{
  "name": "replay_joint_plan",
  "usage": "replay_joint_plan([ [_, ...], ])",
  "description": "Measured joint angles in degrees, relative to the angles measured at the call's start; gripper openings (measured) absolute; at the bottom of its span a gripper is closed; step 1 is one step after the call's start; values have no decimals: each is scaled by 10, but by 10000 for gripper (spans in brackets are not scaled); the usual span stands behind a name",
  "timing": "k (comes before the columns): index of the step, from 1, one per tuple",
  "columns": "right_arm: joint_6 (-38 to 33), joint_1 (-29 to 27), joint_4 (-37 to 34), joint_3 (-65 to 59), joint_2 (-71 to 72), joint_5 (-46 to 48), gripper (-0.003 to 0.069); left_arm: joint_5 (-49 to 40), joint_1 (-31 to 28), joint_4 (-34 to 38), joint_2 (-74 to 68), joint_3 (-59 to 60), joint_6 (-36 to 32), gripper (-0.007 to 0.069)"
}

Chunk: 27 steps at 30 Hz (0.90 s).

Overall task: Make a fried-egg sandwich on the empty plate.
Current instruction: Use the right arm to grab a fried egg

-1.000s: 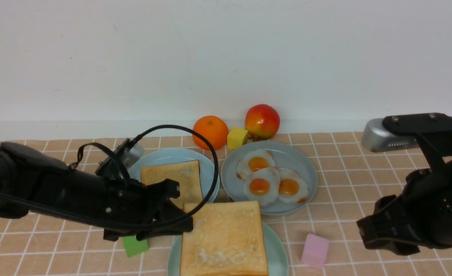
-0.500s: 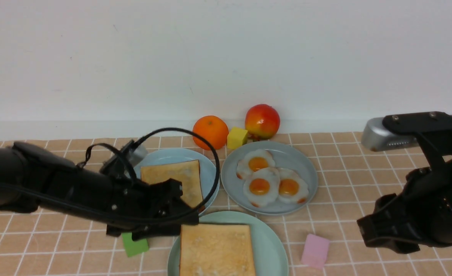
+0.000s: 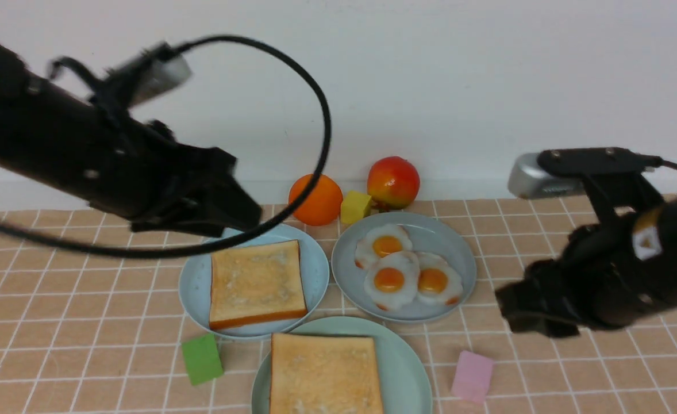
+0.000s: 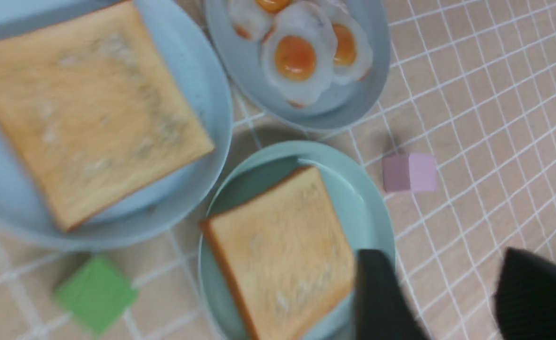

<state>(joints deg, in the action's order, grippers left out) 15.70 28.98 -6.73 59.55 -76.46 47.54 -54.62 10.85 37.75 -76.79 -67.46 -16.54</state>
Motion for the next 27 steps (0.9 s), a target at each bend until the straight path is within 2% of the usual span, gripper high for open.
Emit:
replay_joint_plan([
  [1, 5, -9, -7, 11, -18, -3, 267, -1, 0, -3, 23, 13, 5, 230],
  [2, 5, -9, -9, 14, -18, -4, 267, -2, 0, -4, 28, 16, 5, 219],
  [3, 7, -25, -27, 36, -50, -9, 267, -3, 0, -8, 76, 49, 8, 129],
  [4, 7, -30, -34, 44, -65, -11, 267, -2, 0, -9, 101, 73, 8, 73],
  [5, 6, -32, -36, 50, -73, -11, 267, -1, 1, -10, 113, 77, 7, 62],
  [6, -1, -36, -44, 76, -100, -10, 269, 3, 1, -15, 158, 114, 0, -6],
  [11, -14, -32, -43, 185, -213, 16, 317, 18, 1, -39, 258, 188, -18, -13],
  [17, 14, -45, -46, 273, -320, 12, 387, 13, 1, -72, 295, 197, -15, -13],
  [27, -17, -86, -103, 320, -431, -20, 386, 22, 1, -84, 293, 208, -15, -13],
])
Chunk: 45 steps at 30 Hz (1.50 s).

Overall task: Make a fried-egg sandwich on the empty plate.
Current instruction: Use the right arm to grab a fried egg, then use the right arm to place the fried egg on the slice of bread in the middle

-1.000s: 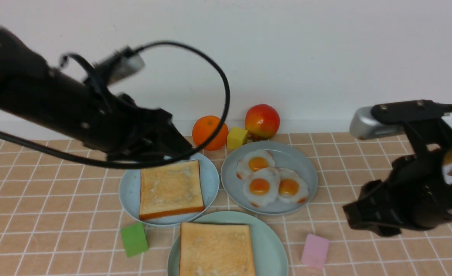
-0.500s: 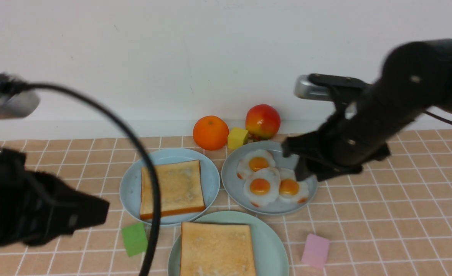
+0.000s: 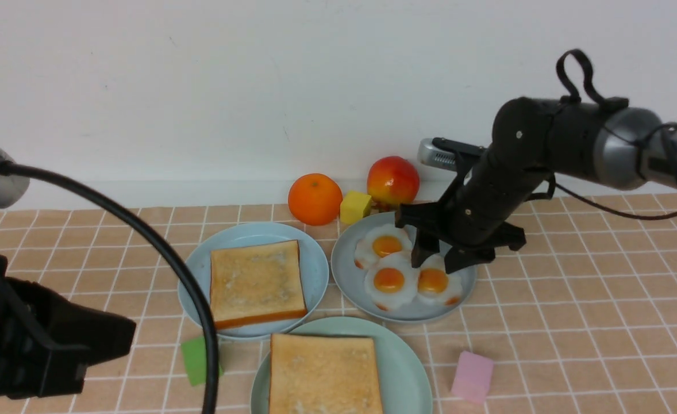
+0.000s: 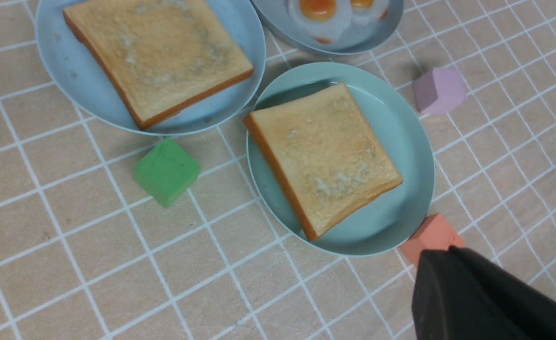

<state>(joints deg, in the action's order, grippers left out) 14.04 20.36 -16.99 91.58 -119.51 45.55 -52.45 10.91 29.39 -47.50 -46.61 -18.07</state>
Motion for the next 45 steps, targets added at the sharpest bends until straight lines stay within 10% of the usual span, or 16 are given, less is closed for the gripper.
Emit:
replay_joint_plan([
  [13, -66, -1, -17, 17, -43, -60, 344, 19, 0, 0, 0, 11, 0, -13],
  [23, -105, -3, -33, 18, -49, -61, -4, 20, 0, 0, 0, 11, 2, -13],
  [45, -109, 19, -47, 9, 53, 39, -13, 20, 0, -2, 0, 11, 3, -13],
])
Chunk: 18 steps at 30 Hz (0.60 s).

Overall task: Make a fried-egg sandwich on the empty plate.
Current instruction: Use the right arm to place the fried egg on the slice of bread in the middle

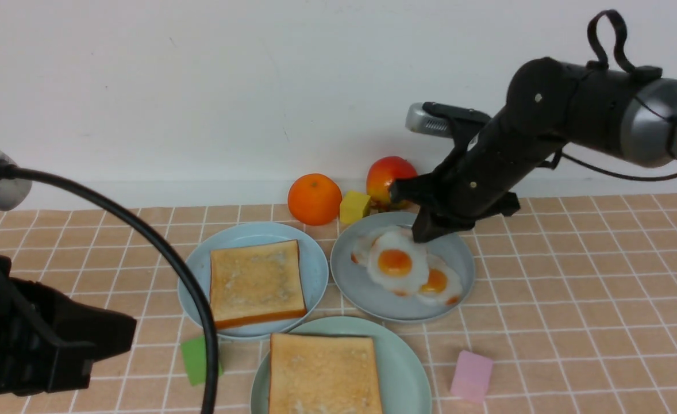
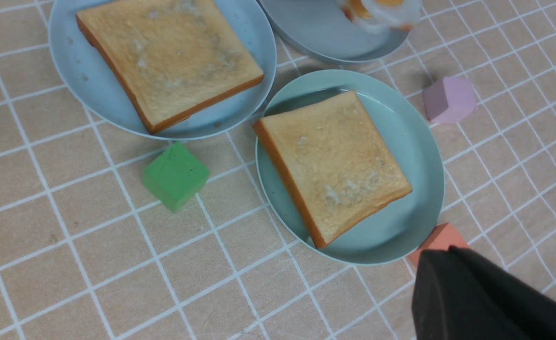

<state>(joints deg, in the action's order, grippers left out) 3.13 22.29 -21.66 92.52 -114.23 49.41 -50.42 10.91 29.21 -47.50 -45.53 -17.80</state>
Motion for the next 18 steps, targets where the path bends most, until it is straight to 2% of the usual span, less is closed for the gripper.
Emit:
replay_joint_plan([
  [7, 0, 73, -29, -74, -1, -10, -13, 1, 0, 2, 0, 0, 0, -10],
  [18, 0, 142, -31, -107, -1, -66, 20, 2, 0, 10, 0, 0, 2, 2],
])
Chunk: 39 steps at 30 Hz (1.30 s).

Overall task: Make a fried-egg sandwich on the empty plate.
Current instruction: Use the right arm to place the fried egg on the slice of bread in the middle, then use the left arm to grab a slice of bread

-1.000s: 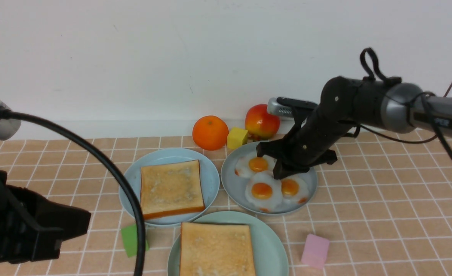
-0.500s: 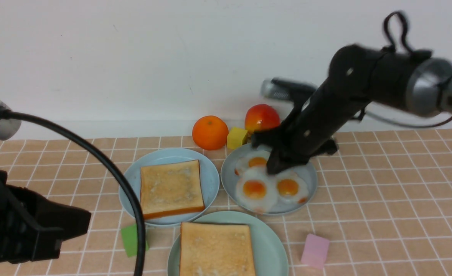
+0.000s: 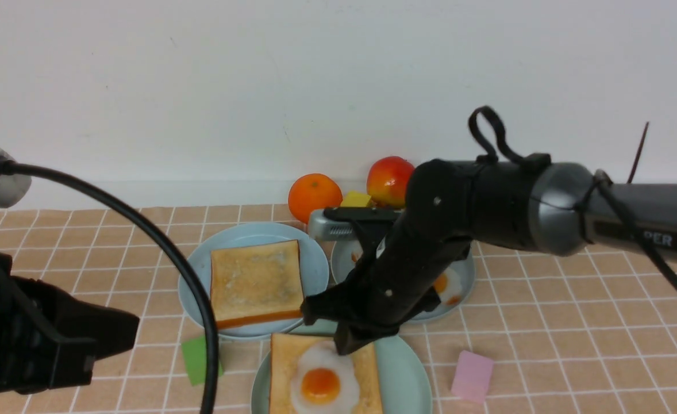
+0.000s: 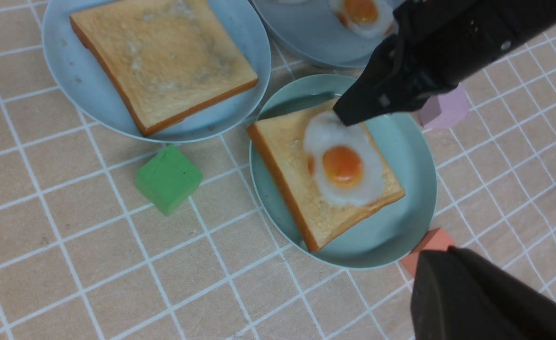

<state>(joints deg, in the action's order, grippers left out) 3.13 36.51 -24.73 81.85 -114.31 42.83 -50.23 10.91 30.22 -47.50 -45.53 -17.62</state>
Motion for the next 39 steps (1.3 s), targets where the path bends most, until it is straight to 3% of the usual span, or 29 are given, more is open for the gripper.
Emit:
replay_joint_plan([
  [4, 0, 2, 0, 0, 0, -11, 99, 6, 0, 1, 0, 2, 18, 8],
  [10, 0, 0, 22, -1, 29, 11, 345, 75, 0, -3, -2, 50, 84, 50],
  [13, 0, 0, 53, -3, 70, 31, 432, 110, 0, -19, -21, 78, 121, 94],
  [18, 0, 0, 76, -3, 152, 63, 475, 145, 0, -35, -103, 85, 195, 211],
  [23, -12, -1, 80, -36, 247, 78, 440, 158, 0, -35, -250, 24, 234, 330],
  [26, -31, -1, 80, -73, 286, 74, 404, 162, 0, -35, -308, -15, 234, 342],
  [29, -75, -1, 76, -141, 350, 68, 318, 167, 0, -38, -383, -72, 225, 343],
  [35, -116, -1, 62, -260, 494, 64, 27, 175, 0, -61, -525, -193, 193, 331],
  [39, -119, -1, 62, -305, 570, 64, -13, 170, 0, -89, -591, -252, 195, 322],
])
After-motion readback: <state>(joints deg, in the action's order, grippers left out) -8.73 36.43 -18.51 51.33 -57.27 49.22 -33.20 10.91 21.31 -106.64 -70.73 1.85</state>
